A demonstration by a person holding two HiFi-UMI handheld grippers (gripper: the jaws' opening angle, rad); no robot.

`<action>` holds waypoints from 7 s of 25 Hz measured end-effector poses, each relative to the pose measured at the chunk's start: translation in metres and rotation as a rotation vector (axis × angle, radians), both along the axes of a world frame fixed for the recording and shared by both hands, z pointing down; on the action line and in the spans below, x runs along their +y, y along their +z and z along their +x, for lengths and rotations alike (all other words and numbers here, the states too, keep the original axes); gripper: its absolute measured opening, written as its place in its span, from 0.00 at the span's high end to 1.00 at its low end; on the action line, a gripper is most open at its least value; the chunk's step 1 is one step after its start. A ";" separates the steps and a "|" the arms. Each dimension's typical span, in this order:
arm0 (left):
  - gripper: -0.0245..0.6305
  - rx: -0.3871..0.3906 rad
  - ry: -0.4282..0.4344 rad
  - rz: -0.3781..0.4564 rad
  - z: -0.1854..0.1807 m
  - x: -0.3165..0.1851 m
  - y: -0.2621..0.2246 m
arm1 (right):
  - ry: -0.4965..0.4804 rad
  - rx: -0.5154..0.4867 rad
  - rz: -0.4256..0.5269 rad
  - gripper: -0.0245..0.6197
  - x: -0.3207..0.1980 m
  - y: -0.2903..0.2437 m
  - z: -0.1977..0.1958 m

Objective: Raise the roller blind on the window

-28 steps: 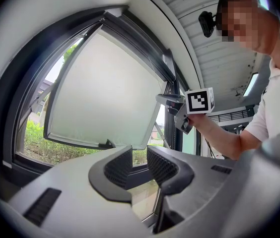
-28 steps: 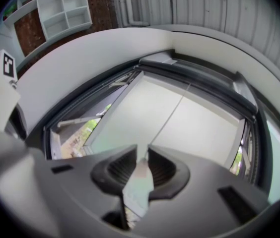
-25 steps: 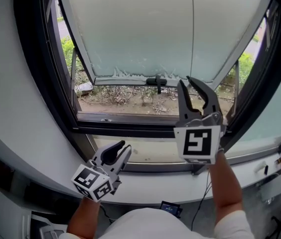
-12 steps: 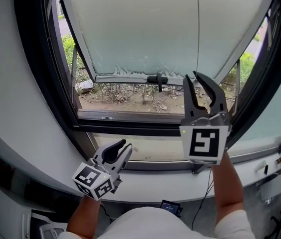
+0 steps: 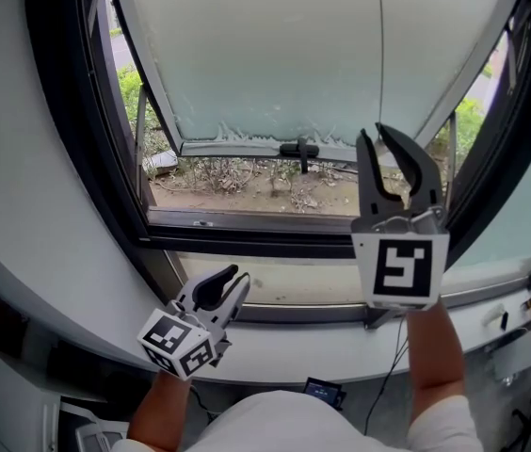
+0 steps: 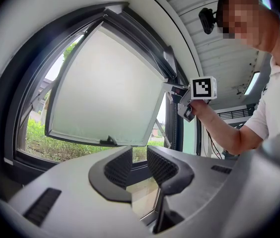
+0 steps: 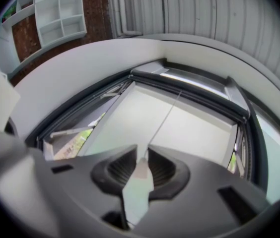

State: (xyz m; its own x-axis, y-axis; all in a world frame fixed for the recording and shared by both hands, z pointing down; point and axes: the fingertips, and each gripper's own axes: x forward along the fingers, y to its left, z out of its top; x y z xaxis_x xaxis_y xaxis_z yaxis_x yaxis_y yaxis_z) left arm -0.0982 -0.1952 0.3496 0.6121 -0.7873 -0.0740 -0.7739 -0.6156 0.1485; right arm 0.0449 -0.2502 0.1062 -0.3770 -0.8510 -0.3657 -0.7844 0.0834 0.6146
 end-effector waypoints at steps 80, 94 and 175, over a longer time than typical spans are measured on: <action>0.80 0.000 0.013 -0.012 0.000 0.000 0.002 | 0.075 0.096 -0.003 0.79 -0.016 0.015 -0.016; 0.80 0.003 0.014 -0.017 0.000 0.001 0.005 | 0.078 0.102 -0.015 0.79 -0.017 0.022 -0.016; 0.80 0.057 0.092 -0.164 0.032 0.034 0.043 | 0.069 -0.289 -0.637 0.90 0.037 0.269 0.077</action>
State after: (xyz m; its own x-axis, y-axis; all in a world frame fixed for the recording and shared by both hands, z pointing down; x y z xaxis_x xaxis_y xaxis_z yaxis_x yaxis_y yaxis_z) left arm -0.0664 -0.1613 0.3931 0.6802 -0.7329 0.0140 -0.7032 -0.6470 0.2948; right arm 0.1219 -0.2127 0.3754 -0.2775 -0.9513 0.1345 -0.9254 0.3023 0.2286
